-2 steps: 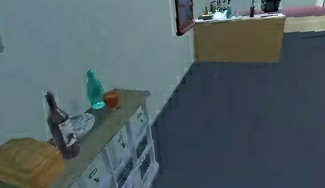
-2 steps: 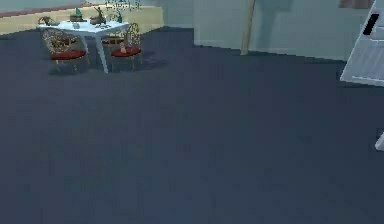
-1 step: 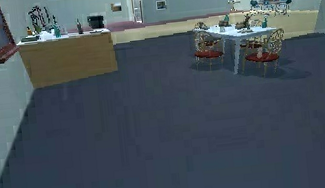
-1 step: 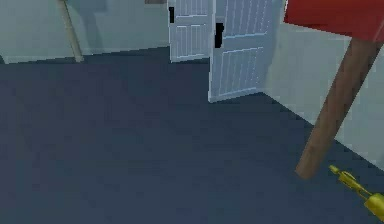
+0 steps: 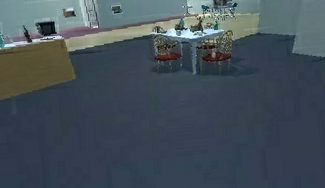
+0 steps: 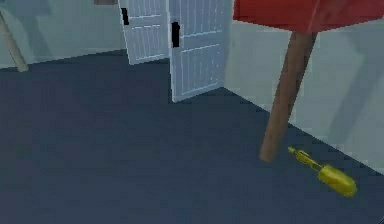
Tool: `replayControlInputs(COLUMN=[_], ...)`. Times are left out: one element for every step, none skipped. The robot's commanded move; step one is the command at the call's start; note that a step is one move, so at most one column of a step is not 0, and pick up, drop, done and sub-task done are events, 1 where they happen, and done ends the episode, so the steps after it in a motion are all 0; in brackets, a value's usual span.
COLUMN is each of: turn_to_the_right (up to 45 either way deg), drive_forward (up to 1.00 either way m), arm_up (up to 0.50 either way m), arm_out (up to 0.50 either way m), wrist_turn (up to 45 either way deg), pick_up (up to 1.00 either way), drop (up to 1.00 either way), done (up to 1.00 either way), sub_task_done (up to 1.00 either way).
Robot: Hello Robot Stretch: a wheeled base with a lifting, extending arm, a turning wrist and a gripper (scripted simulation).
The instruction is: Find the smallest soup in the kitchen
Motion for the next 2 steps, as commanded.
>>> replayControlInputs(turn_to_the_right=[0.0, 0.0], drive_forward=[1.0, 1.0], arm_up=[0.0, 0.0], arm_out=[0.0, 0.0], wrist_turn=[0.0, 0.0], pick_up=[0.0, 0.0], drop=[0.0, 0.0], done=[0.0, 0.0], sub_task_done=[0.0, 0.0])
